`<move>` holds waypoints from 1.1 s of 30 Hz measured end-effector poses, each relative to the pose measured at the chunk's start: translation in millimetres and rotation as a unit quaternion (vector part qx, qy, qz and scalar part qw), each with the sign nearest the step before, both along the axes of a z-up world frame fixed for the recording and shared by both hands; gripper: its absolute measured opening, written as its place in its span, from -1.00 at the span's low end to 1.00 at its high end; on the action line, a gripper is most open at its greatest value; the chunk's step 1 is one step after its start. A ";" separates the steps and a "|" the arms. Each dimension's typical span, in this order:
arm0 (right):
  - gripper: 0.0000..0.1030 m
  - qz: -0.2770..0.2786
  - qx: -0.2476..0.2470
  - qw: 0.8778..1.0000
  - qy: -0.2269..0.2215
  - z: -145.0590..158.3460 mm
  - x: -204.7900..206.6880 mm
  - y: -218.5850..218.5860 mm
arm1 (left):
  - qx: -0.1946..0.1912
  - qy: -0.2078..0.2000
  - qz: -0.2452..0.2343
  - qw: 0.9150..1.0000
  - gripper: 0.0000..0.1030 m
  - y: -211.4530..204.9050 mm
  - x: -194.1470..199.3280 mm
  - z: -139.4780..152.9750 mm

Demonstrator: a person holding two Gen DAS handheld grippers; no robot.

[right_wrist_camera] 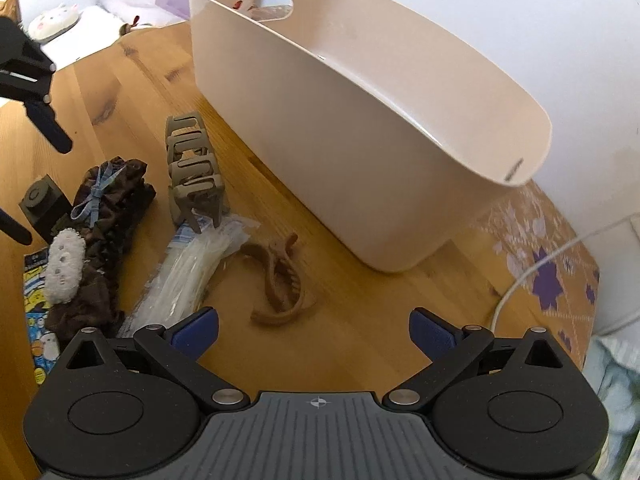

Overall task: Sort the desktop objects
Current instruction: 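Move both tools back to the remaining items on the table, then grasp the black square object with left tool while right grasps brown hair clip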

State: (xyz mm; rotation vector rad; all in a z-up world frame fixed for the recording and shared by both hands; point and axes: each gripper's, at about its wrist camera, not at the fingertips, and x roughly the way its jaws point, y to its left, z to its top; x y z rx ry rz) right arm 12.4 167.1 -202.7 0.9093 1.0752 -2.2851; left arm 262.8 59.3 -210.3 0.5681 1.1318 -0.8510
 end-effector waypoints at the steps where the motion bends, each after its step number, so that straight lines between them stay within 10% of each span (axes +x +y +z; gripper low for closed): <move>1: 0.97 0.002 -0.001 1.000 0.004 -0.9 -0.4 -1.1 | -0.001 0.001 0.001 1.000 0.46 -0.7 2.2 -2.0; 33: -0.23 0.079 -0.065 0.993 -0.055 -4.3 -18.8 -9.1 | -0.020 0.038 0.045 0.998 -0.13 -6.2 27.6 -16.9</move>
